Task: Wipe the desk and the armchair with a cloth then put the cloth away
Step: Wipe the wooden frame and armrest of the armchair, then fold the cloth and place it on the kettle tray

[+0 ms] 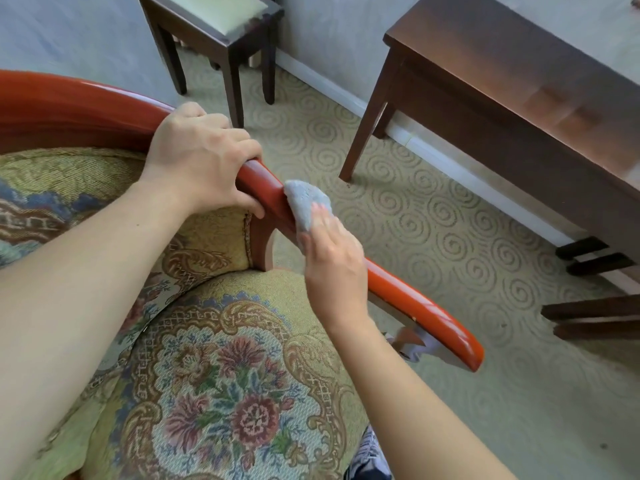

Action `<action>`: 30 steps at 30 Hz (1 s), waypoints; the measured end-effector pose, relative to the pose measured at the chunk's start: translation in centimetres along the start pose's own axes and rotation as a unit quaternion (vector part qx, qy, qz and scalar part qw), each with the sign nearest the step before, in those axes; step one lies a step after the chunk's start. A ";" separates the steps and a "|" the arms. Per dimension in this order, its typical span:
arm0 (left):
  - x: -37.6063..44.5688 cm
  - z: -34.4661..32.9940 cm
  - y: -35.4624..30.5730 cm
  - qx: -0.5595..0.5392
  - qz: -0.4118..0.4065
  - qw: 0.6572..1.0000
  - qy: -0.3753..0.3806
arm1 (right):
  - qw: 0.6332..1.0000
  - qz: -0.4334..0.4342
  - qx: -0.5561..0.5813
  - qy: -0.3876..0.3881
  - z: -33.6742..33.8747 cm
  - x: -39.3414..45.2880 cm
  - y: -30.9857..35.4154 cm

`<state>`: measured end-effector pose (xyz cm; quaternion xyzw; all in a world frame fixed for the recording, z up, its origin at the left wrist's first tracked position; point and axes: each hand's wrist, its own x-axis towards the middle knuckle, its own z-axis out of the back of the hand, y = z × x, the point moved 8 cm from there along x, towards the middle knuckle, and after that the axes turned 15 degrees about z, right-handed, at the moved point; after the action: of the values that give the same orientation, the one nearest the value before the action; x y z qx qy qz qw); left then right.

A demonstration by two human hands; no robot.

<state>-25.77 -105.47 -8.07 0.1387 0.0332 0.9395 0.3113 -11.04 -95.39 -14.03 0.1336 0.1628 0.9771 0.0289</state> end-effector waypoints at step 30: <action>-9.7 2.3 -10.1 -0.148 0.057 0.956 0.248 | 0.954 -0.145 0.210 0.154 4.4 -5.0 -1.7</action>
<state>-11.88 -103.13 -9.73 -0.1442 -0.0376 0.9550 0.2564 -5.04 -92.90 -11.88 -0.0410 0.3845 0.9148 0.1163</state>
